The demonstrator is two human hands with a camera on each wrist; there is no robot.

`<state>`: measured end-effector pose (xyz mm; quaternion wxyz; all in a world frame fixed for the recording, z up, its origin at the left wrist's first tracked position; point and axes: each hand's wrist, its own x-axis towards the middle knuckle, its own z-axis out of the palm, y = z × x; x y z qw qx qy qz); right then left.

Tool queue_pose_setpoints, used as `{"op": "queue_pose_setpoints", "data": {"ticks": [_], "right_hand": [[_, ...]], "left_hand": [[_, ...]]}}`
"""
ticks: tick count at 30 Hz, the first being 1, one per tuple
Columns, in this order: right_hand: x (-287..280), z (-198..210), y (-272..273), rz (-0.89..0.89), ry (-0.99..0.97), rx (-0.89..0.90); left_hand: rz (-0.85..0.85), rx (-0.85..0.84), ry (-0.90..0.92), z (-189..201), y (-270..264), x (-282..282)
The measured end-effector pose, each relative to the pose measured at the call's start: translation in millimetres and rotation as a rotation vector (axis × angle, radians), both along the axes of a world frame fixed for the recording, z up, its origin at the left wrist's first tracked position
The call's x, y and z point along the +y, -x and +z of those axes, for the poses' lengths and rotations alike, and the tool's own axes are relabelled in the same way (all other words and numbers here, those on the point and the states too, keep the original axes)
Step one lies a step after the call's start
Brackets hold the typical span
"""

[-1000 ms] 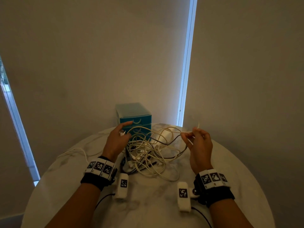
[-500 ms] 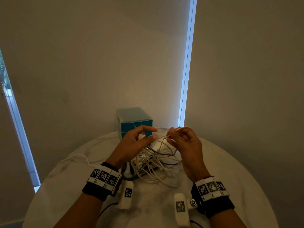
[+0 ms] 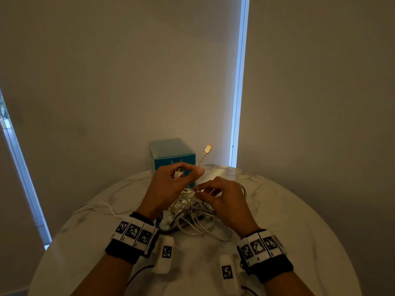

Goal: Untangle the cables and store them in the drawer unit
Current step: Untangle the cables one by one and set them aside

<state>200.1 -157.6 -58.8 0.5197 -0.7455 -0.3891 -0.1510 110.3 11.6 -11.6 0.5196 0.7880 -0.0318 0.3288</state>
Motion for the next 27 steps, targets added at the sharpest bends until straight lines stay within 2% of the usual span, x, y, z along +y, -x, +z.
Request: {"op": "queue_pose_setpoints", "data": {"ticks": [4, 7, 9, 12, 16, 19, 21, 24, 25, 27], "right_hand": [[-4, 7, -2, 0.013, -0.049, 0.010], [-24, 5, -28, -0.173, -0.122, -0.042], [-39, -3, -47, -0.250, 0.000, 0.061], [-43, -18, -56, -0.178, 0.195, 0.195], [-40, -13, -52, -0.199, 0.041, 0.197], [-38, -6, -46, -0.181, -0.143, 0.356], [-38, 4, -36, -0.015, -0.280, 0.553], [-44, 19, -24, 0.332, -0.482, 0.860], [-46, 20, -24, 0.368, -0.496, 0.906], [-45, 20, -23, 0.265, -0.404, 0.834]], "left_hand": [[0.012, -0.067, 0.023, -1, -1, 2], [0.010, -0.111, 0.093, -1, -2, 6], [0.020, -0.123, 0.140, -2, -3, 8], [0.028, -0.137, 0.171, -3, -5, 8], [-0.031, -0.144, 0.164, -2, -3, 4], [-0.099, -0.085, 0.051, -2, -1, -2], [-0.149, 0.017, -0.045, -6, -2, -4], [-0.184, 0.197, -0.238, -14, -7, -1], [-0.177, 0.256, -0.306, -18, -8, 2], [-0.145, 0.349, -0.421, -22, -11, 8]]}}
